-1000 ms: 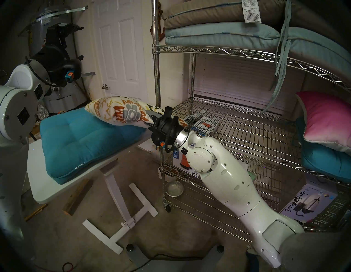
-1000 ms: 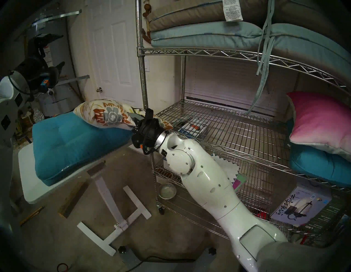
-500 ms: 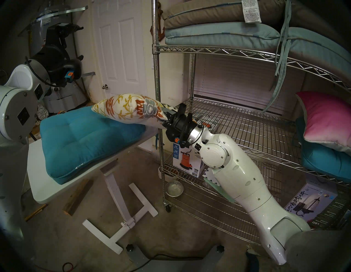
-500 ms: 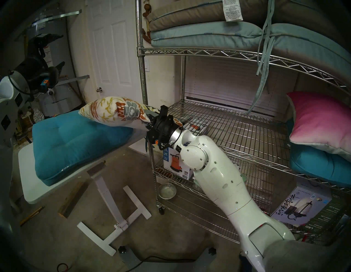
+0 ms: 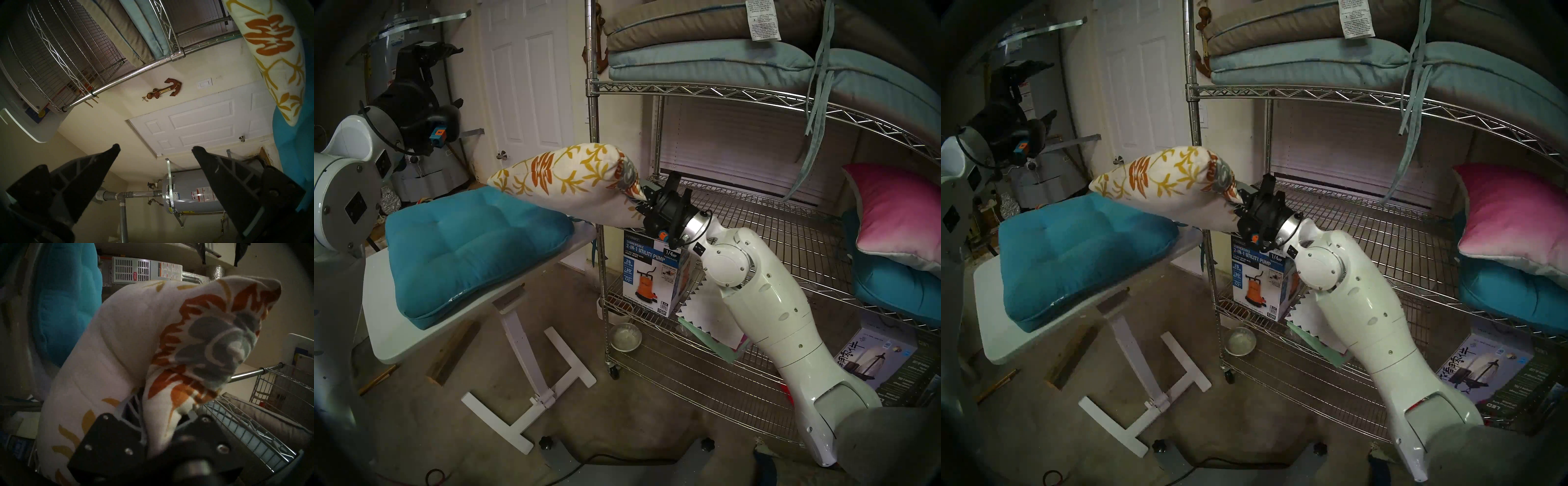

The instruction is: Put cushion on the shelf

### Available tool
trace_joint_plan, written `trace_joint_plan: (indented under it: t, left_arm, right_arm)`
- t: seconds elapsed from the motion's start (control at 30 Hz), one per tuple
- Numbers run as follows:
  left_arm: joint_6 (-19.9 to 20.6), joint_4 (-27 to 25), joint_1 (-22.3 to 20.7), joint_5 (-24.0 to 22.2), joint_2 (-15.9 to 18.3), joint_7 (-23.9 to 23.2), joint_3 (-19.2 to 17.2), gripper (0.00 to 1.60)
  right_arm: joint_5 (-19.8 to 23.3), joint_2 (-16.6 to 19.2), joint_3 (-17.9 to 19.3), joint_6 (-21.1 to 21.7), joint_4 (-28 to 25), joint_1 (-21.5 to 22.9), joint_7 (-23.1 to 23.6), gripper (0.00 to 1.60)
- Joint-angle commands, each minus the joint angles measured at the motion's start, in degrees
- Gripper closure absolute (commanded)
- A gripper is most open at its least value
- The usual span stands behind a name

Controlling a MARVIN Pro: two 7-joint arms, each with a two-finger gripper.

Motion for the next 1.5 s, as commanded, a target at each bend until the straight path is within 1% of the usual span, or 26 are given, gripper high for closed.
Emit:
trace_joint_plan:
  t: [0.0,0.47,0.87,1.2,1.47]
  left_arm:
    - [-0.13,-0.46,-0.31,-0.14,0.03,0.23,-0.35,0.00]
    - [-0.13,-0.46,-0.31,-0.14,0.03,0.24,-0.34,0.00]
    - [-0.14,-0.46,-0.34,-0.14,0.04,0.25,-0.31,0.00]
    - [-0.13,-0.46,-0.29,-0.14,0.01,0.22,-0.36,0.00]
    - [-0.13,-0.46,-0.24,-0.14,-0.01,0.20,-0.42,0.00]
  right_arm:
    - [1.09,1.64,3.43,-0.34,0.35,3.35,-0.03,1.60]
    - [0.57,3.51,6.52,-2.39,6.06,6.68,-0.66,1.60]
    - [-0.37,6.37,9.89,-4.48,10.90,8.82,-2.13,1.60]
    - [-1.59,7.89,12.17,-6.17,14.69,9.44,-3.48,1.60]
    - [-2.72,8.59,12.97,-7.31,17.52,9.75,-4.02,1.60]
